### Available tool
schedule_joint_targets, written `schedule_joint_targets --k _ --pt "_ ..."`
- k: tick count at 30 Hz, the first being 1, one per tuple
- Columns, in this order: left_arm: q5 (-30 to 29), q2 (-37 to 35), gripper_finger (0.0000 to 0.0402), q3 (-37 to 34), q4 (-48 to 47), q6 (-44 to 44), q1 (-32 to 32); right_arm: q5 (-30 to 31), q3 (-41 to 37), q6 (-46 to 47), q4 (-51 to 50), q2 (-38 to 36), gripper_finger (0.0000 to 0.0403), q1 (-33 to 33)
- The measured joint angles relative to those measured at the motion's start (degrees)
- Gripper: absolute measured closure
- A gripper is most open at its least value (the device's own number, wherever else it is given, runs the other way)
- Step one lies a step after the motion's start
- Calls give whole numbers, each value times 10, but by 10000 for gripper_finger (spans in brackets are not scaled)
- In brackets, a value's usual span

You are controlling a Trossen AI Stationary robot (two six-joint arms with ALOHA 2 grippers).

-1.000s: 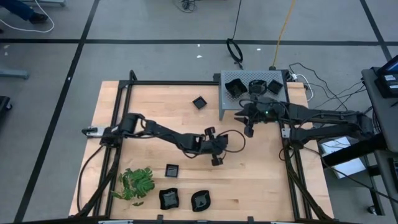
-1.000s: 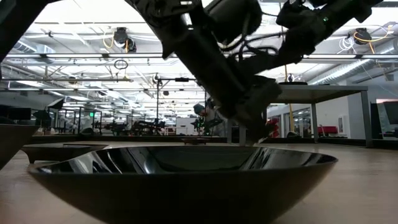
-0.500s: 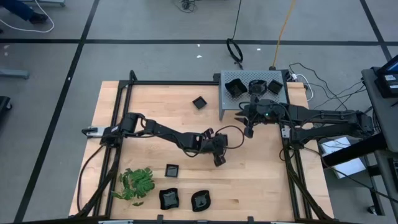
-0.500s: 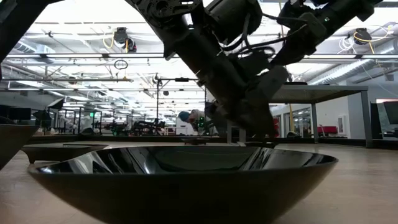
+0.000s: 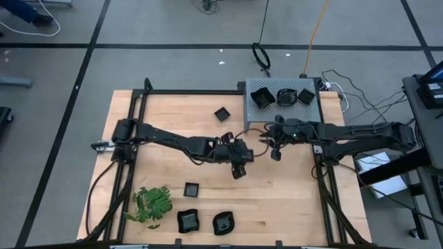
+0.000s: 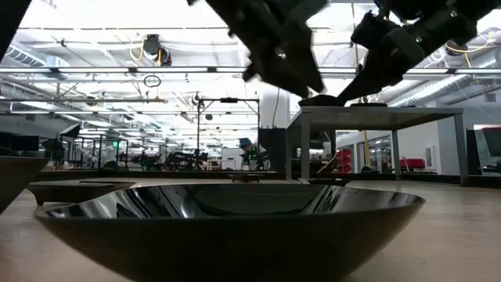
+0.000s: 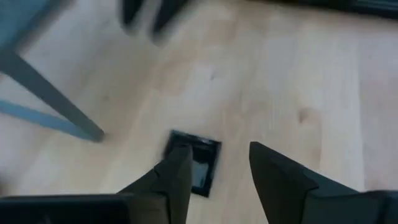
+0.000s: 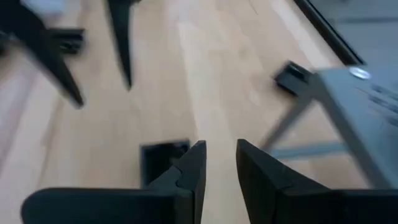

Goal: Pick & Place Mini shaped plates
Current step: Stack the black square plate on top of the black square plate on the shelf

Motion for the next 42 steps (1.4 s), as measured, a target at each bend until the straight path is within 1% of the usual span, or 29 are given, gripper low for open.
schedule_joint_targets --k 2,7,10,13,16,19,21,23,24,25,27,29,33,34,38,42 --pt "-7 -30 238 0 -46 1 2 -8 -32 0 67 4 328 9" --pt "-40 -106 238 0 -80 1 9 -8 -110 -1 278 38 328 29" --pt "-72 -146 238 0 -87 -8 11 -8 -129 0 330 71 325 33" --pt "-110 -180 238 0 -82 -21 12 -9 -130 -2 336 112 312 34" --pt "-149 -205 238 0 -76 -39 11 -20 -130 2 351 152 290 37" --pt "-164 -230 238 -1 -70 -51 12 -28 -129 15 352 190 267 38" --pt "-167 -239 238 1 -40 -59 13 -45 -128 29 347 211 254 37" --pt "-167 -252 238 -2 -51 -59 13 -69 -123 41 353 237 245 39" --pt "-167 -253 238 -1 -32 -59 13 -79 -119 43 356 248 242 42" --pt "-166 -254 238 1 -19 -60 13 -83 -118 43 356 254 240 47" --pt "-165 -264 238 -1 -22 -61 13 -83 -108 35 366 277 239 59" --pt "-165 -267 238 -1 -6 -62 12 -81 -104 17 383 293 239 71" --pt "-164 -273 238 -1 -3 -61 10 -79 -89 11 390 324 242 84" --pt "-163 -274 238 -1 3 -62 9 -76 -88 10 387 330 242 85" --pt "-160 -275 238 -1 16 -61 6 -22 -82 -22 389 359 243 92" --pt "-160 -275 238 -1 11 -62 2 -19 -82 -36 394 384 243 93"
